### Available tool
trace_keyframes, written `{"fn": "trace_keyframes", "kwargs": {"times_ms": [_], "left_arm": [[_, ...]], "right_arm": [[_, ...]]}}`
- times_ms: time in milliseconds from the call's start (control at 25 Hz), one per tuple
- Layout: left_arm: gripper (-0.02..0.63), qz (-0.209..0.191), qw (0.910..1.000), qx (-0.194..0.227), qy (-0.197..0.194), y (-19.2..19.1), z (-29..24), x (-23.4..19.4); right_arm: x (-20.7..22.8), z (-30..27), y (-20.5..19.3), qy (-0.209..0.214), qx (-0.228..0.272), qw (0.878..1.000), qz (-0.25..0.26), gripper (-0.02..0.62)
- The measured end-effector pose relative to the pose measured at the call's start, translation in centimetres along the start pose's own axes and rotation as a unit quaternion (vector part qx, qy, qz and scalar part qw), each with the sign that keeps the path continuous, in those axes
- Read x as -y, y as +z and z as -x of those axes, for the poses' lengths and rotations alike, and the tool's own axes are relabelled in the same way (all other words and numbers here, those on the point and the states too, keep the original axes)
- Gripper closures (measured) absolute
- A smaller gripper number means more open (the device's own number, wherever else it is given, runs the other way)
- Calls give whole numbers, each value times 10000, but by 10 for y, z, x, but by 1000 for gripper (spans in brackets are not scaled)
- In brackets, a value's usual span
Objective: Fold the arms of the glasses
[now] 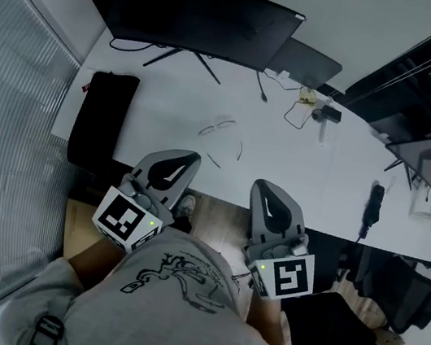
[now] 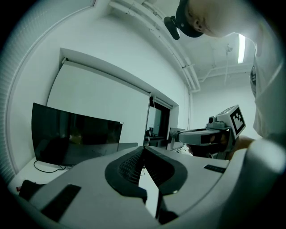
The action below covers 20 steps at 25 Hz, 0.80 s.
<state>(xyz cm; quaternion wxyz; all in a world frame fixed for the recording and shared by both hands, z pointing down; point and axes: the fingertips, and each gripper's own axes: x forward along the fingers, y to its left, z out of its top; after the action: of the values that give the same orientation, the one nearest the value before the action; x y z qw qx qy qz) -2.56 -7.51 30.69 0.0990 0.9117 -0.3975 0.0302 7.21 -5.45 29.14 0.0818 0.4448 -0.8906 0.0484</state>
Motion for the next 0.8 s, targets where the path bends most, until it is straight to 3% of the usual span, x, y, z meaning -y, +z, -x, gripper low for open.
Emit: {"fn": "trace_keyframes", "kwargs": {"times_ms": [360, 800], "left_arm": [[584, -9, 9997, -249, -22, -17, -23, -53], [583, -174, 9982, -558, 97, -55, -44, -77]], "right_arm": [[14, -47, -10, -159, -157, 9997, -71, 586], [30, -67, -36, -157, -294, 9994, -22, 582]]}}
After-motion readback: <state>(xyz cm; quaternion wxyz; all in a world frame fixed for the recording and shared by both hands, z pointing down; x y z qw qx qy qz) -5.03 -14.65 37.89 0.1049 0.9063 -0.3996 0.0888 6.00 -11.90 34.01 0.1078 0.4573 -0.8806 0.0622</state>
